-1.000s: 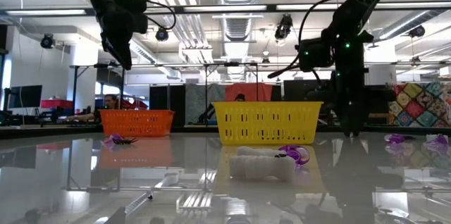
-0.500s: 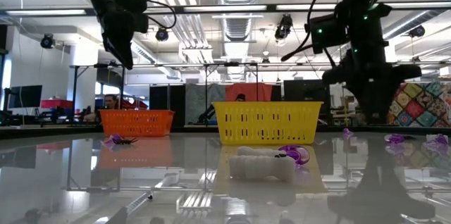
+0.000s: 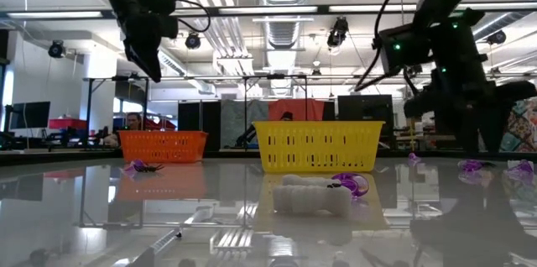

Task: Sort Halloween decoration
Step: Put the black spider toy into the yellow bin

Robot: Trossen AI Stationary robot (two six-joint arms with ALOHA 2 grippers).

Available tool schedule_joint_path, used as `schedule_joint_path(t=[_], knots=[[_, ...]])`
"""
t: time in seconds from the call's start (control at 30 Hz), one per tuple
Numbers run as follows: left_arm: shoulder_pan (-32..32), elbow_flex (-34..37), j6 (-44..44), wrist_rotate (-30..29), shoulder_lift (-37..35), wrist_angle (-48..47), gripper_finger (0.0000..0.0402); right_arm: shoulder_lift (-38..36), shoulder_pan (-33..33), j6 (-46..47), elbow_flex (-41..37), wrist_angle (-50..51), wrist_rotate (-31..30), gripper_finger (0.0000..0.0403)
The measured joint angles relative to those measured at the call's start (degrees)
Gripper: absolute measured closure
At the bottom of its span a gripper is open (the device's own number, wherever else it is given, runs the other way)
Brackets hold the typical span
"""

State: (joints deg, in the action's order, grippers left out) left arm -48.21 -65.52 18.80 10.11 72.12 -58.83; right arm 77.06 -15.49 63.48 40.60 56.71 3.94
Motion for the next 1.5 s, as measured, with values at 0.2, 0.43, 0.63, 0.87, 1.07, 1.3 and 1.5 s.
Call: schedule_joint_path(t=[0.2, 0.43, 0.63, 0.87, 1.07, 1.3, 1.5], knots=[[0.0, 0.0, 0.2, 0.0, 0.0, 1.4, 0.0277, -0.3, -0.2, 1.1, -4.8, -6.1, 0.3, 0.0248], [0.0, 0.0, 0.2, 0.0, 0.0, 1.5, 0.0277, -0.2, -0.7, 0.8, -7.0, -8.8, -1.9, 0.0248], [0.0, 0.0, 0.2, 0.0, 0.0, 1.8, 0.0277, -0.1, -2.5, -1.0, -8.5, -11.7, -2.6, 0.0248], [0.0, 0.0, -0.5, 0.5, 0.0, 1.8, 0.0277, -0.2, -3.3, 1.5, -9.8, -14.0, -3.2, 0.0274], [0.0, 0.0, -0.6, 1.5, 0.0, 1.8, 0.0277, -0.2, -3.3, 1.7, -9.8, -15.1, -3.5, 0.0341], [0.0, 0.0, -0.6, 1.5, 0.0, 1.8, 0.0277, -0.1, -3.3, 2.8, -9.8, -15.1, -3.9, 0.0391], [0.0, 0.0, 0.1, 1.5, 0.0, 1.7, 0.0277, -0.8, -3.3, 2.5, -9.0, -14.1, -3.2, 0.0394]])
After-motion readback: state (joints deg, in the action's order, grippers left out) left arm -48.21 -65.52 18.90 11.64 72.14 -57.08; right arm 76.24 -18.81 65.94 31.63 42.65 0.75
